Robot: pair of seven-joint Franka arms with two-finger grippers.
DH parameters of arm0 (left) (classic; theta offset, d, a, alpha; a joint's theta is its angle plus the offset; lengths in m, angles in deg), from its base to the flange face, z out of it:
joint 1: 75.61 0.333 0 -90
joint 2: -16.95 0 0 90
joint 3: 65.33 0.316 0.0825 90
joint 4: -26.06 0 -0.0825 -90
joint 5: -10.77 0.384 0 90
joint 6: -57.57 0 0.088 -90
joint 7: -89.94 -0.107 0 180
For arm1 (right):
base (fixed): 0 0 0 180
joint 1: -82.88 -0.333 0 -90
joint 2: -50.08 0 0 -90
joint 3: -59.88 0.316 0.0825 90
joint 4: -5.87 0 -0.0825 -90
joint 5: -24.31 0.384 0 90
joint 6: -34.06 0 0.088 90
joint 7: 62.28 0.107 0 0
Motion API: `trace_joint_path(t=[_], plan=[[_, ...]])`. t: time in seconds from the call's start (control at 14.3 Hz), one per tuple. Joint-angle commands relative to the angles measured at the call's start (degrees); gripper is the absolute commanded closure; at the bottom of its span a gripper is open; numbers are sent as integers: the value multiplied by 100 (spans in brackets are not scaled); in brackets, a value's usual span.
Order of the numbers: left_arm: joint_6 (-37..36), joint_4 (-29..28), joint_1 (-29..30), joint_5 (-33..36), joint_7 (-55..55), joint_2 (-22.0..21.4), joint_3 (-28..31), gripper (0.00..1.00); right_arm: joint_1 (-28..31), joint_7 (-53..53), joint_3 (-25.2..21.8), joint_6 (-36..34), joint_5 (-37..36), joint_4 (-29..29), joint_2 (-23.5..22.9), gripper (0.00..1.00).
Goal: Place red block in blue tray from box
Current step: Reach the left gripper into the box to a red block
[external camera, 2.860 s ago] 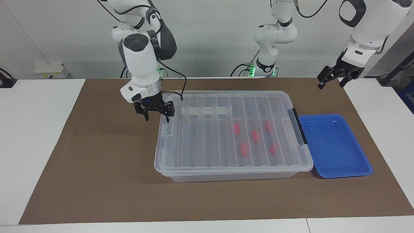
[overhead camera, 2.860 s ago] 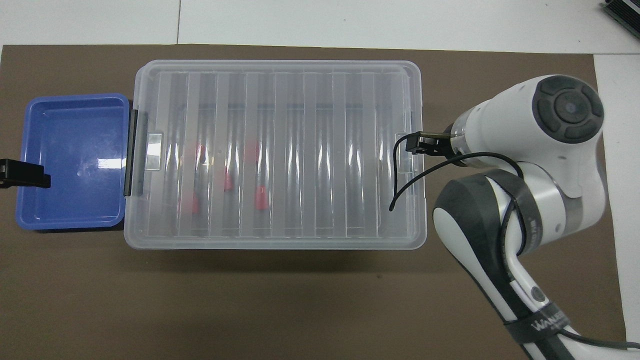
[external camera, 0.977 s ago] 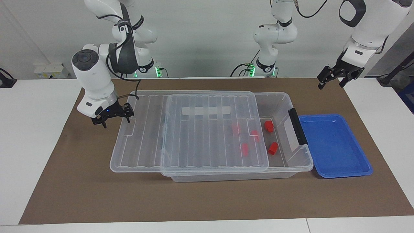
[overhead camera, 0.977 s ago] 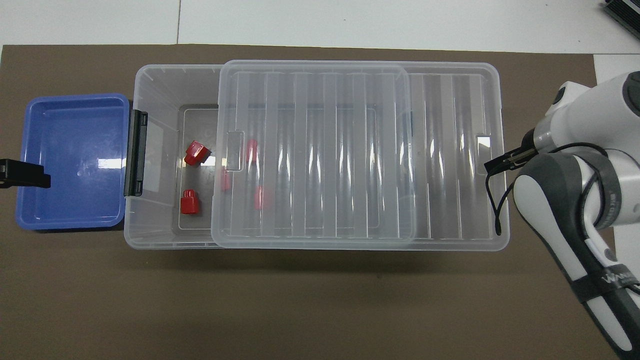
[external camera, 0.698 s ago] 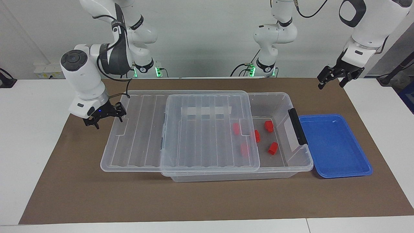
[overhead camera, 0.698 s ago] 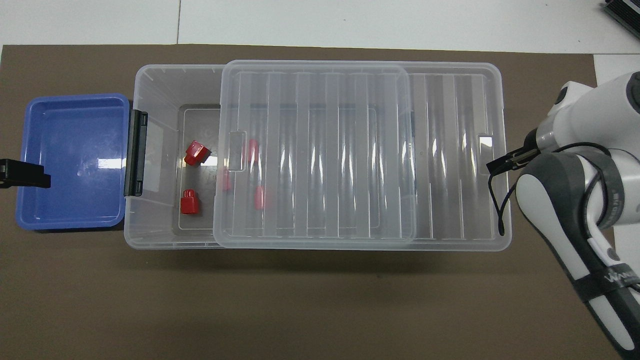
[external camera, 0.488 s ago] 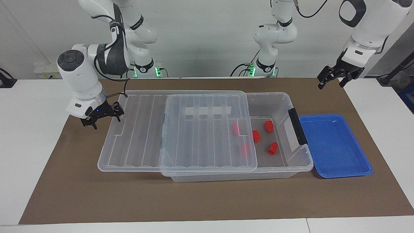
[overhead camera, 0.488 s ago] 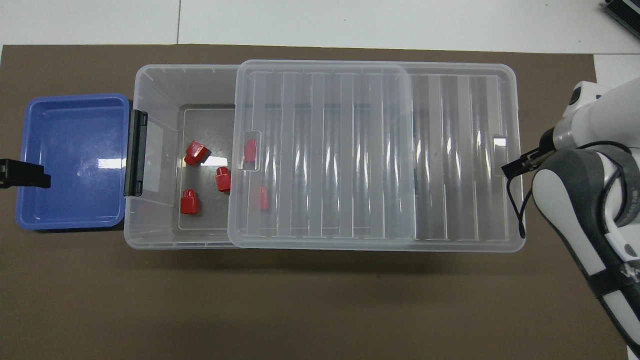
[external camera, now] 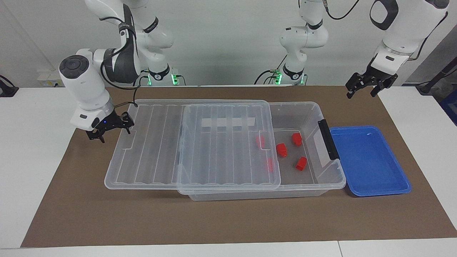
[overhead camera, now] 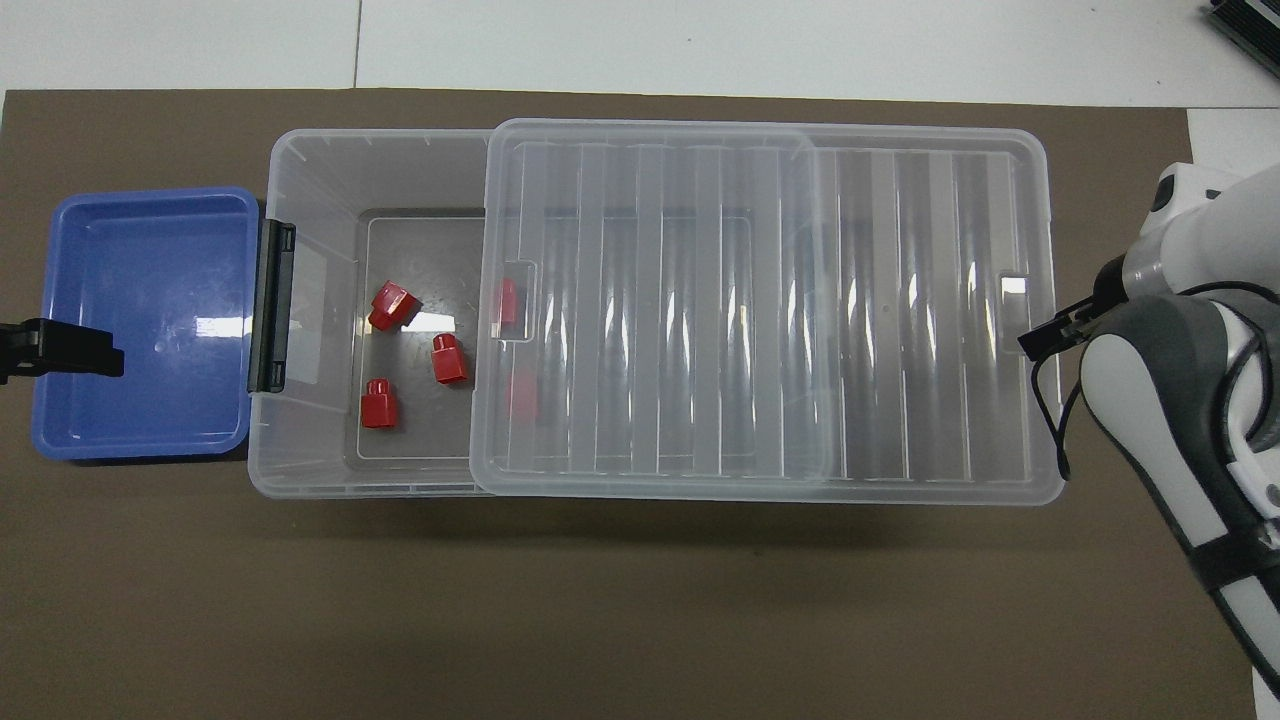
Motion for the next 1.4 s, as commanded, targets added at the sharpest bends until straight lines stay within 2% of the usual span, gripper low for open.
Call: trace_joint_path(t=[0.0,0.14,0.35,0.63,0.84,0.98,1.12,1.33], plan=[[205,15,-269,-33,1422,-34,-211,0,54,151,56,-71,-86,-95,181,0],[592,24,-664,54,2630,10,-379,0,1,651,65,-237,-77,-95,348,0],[874,-29,-1192,125,3195,203,-397,0,-210,1556,65,-483,11,-104,559,0],[2005,-800,-1395,134,3276,528,-397,0,-499,2595,74,-555,46,-95,779,0],[2912,-1294,-1510,134,3469,906,-397,0,-605,3376,74,-590,441,106,814,0],[3360,-1452,-1510,134,3487,1047,-397,0,-606,3719,74,-808,442,474,753,0],[3485,-1471,-1527,151,3514,1257,-397,0,-614,4010,91,-985,442,721,761,0],[3826,-1462,-1782,747,3802,1837,-397,0,-597,4108,162,-1256,450,844,884,0]])
